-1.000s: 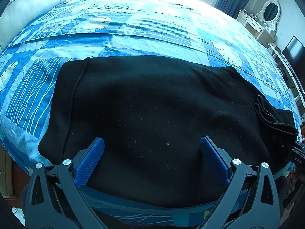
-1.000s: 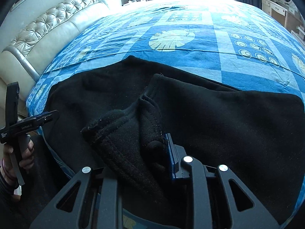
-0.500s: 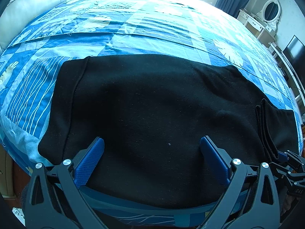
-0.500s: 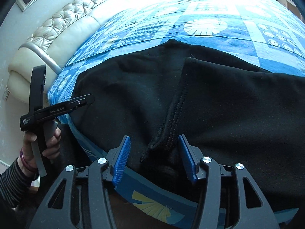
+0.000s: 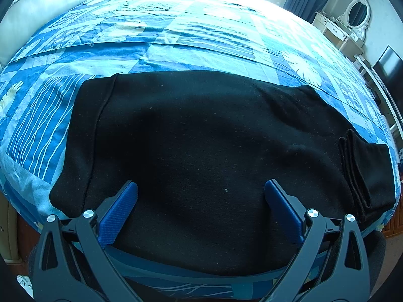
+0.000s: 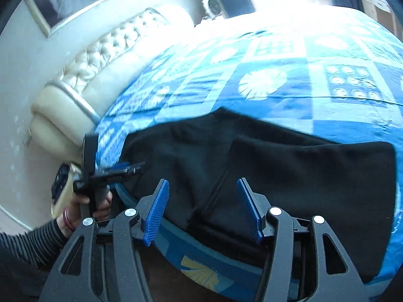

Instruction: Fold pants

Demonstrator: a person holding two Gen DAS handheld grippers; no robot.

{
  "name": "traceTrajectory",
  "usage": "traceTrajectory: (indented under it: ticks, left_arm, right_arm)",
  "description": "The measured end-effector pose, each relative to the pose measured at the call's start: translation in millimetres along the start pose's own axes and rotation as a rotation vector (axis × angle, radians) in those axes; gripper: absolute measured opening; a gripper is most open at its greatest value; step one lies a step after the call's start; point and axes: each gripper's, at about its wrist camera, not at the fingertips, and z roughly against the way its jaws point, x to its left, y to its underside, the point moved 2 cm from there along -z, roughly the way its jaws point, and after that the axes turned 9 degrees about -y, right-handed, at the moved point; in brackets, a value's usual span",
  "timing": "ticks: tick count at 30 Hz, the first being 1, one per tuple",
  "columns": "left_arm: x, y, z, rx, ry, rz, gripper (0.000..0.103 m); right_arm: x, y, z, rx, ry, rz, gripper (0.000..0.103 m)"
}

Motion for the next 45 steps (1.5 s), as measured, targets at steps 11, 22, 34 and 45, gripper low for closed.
traceTrajectory:
  ticks: [11, 22, 34, 45]
  left_arm:
    - [-2, 1, -1, -0.007, -0.014, -0.001, 0.100]
    - [-1, 2, 0, -0.004, -0.007, -0.003, 0.100]
    - [0, 3, -1, -0.006, -0.009, -0.001, 0.100]
    - [-1, 3, 1, -0.006, -0.013, 0.001, 0.100]
  right_arm:
    - [-195, -6, 41, -0.147, 0.018, -0.515, 0.059]
    - [-211, 14, 25, -0.182, -0.051, -0.609, 0.039]
    - [-177, 75, 46, -0.129, -0.079, -0.559, 0.036]
    - [-157, 71, 36, -0.164, 0.022, -0.427, 0.052]
